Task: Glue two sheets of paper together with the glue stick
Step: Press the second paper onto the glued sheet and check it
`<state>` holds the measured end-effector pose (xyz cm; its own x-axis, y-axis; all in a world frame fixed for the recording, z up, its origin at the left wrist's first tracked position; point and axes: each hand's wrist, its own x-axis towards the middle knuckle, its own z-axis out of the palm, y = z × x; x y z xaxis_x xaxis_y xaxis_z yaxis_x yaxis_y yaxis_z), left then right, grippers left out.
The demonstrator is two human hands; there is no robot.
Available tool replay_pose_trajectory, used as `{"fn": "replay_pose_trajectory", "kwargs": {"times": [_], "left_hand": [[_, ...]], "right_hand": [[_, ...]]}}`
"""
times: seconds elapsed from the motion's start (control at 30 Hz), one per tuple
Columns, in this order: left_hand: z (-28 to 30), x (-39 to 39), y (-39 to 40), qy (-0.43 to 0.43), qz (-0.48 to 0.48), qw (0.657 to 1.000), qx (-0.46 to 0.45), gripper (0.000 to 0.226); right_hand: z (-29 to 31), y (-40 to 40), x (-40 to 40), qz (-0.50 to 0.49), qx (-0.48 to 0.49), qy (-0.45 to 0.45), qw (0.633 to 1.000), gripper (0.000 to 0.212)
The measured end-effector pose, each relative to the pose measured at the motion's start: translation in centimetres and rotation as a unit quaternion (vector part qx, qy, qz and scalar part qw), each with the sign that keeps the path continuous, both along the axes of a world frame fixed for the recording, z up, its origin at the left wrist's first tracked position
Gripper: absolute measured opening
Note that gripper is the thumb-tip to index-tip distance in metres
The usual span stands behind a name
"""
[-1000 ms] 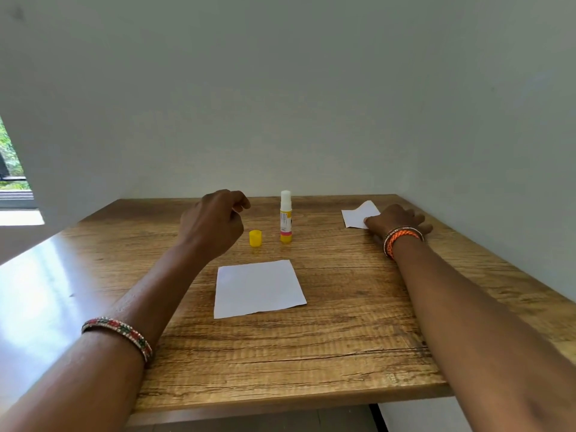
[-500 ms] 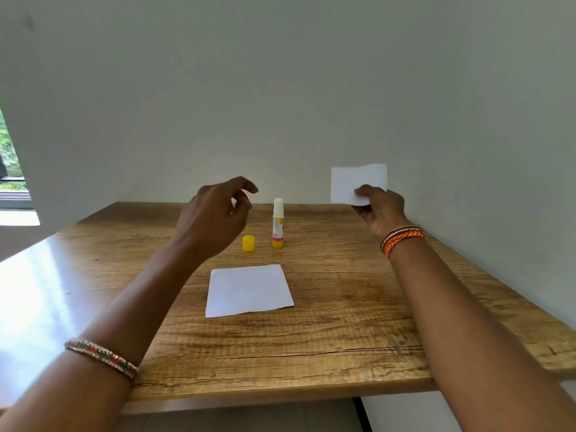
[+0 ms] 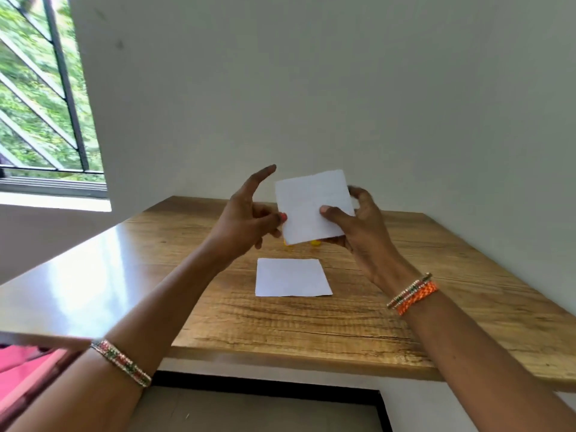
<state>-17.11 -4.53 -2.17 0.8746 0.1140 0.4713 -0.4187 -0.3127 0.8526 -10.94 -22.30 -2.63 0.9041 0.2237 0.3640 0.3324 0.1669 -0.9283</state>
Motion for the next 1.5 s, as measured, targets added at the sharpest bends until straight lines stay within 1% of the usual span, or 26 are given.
{"fn": "replay_pose_trajectory", "kwargs": {"times": [0.03,0.07,0.1,0.17,0.2,0.23,0.3,0.33,0.37,0.4,0.43,0.47,0.5,0.57,0.7,0.77,0.87,1.0,1.17,1.23,1.33,1.5], "left_hand": [[-0.4,-0.4,0.4,0.012,0.001,1.0,0.006,0.07],[-0.8,-0.7,0.6,0.023,0.002,1.0,0.006,0.064],[-1.1,-0.9,0.8,0.033,0.007,0.999,0.003,0.056],[-1.8,-1.1,1.0,0.048,0.029,0.998,0.011,0.038],[-2.2,-1.2,1.2,0.05,0.046,0.997,0.026,0.03],[-2.6,-1.2,1.5,0.045,0.066,0.996,0.051,0.023],[-3.7,-1.4,2.9,0.046,0.102,0.986,0.126,0.019],[-4.2,-1.5,3.8,0.078,0.104,0.976,0.176,0.023],[-4.8,-1.8,4.6,0.132,0.094,0.957,0.24,0.031],[-5.2,-2.1,5.0,0.18,0.08,0.93,0.311,0.039],[-5.4,-2.3,5.1,0.206,0.073,0.901,0.376,0.045],[-5.4,-2.5,4.8,0.208,0.077,0.881,0.419,0.047],[-5.3,-2.6,4.4,0.201,0.085,0.872,0.438,0.047],[-5.0,-2.5,3.6,0.195,0.099,0.869,0.443,0.047],[-5.0,-2.5,3.6,0.206,0.111,0.862,0.449,0.049],[-5.2,-2.5,3.7,0.203,0.123,0.859,0.453,0.052],[-5.2,-2.4,3.7,0.212,0.128,0.859,0.449,0.058],[-5.0,-2.7,3.5,0.217,0.124,0.858,0.449,0.059],[-4.9,-2.8,3.6,0.212,0.113,0.868,0.436,0.065],[-4.9,-2.9,3.5,0.209,0.112,0.866,0.441,0.063],[-4.9,-2.8,3.5,0.209,0.113,0.859,0.454,0.052],[-5.0,-2.6,3.7,0.205,0.116,0.865,0.443,0.039]], "right_hand": [[-0.2,-0.2,-0.1,-0.012,-0.034,-0.055,0.998,0.068],[-0.2,-0.5,-0.3,-0.008,-0.067,-0.098,0.993,0.076],[-0.3,-0.6,-0.4,0.013,-0.093,-0.115,0.989,0.075],[-0.6,-0.6,-0.7,0.081,-0.124,-0.072,0.986,0.05],[-0.7,-0.5,-0.9,0.099,-0.142,-0.044,0.984,0.038],[-0.8,-0.5,-0.8,0.101,-0.157,-0.021,0.982,0.031],[-1.2,-0.8,-0.4,0.088,-0.171,0.006,0.981,0.028],[-1.2,-0.9,-0.1,0.076,-0.193,0.0,0.978,0.029],[-1.3,-0.9,0.1,0.064,-0.227,-0.014,0.972,0.03],[-1.5,-0.8,0.3,0.054,-0.266,-0.032,0.962,0.032],[-1.7,-0.7,0.5,0.043,-0.298,-0.045,0.952,0.034],[-1.8,-0.4,0.7,0.037,-0.323,-0.051,0.944,0.036],[-1.9,-0.1,0.7,0.034,-0.338,-0.056,0.939,0.038],[-1.8,0.3,0.8,0.034,-0.348,-0.052,0.935,0.04],[-1.8,0.7,0.7,0.039,-0.316,0.002,0.948,0.038],[-1.9,0.8,0.7,0.034,-0.309,0.013,0.95,0.036],[-2.0,0.8,0.5,0.029,-0.312,0.021,0.949,0.034],[-2.0,0.9,0.5,0.027,-0.314,0.029,0.949,0.032],[-2.2,1.2,0.5,0.024,-0.319,0.029,0.947,0.031],[-2.1,1.2,0.4,0.025,-0.312,0.033,0.949,0.03],[-2.1,1.3,0.0,0.028,-0.31,0.035,0.95,0.031],[-2.0,1.5,-0.3,0.029,-0.297,0.038,0.954,0.033]]}}
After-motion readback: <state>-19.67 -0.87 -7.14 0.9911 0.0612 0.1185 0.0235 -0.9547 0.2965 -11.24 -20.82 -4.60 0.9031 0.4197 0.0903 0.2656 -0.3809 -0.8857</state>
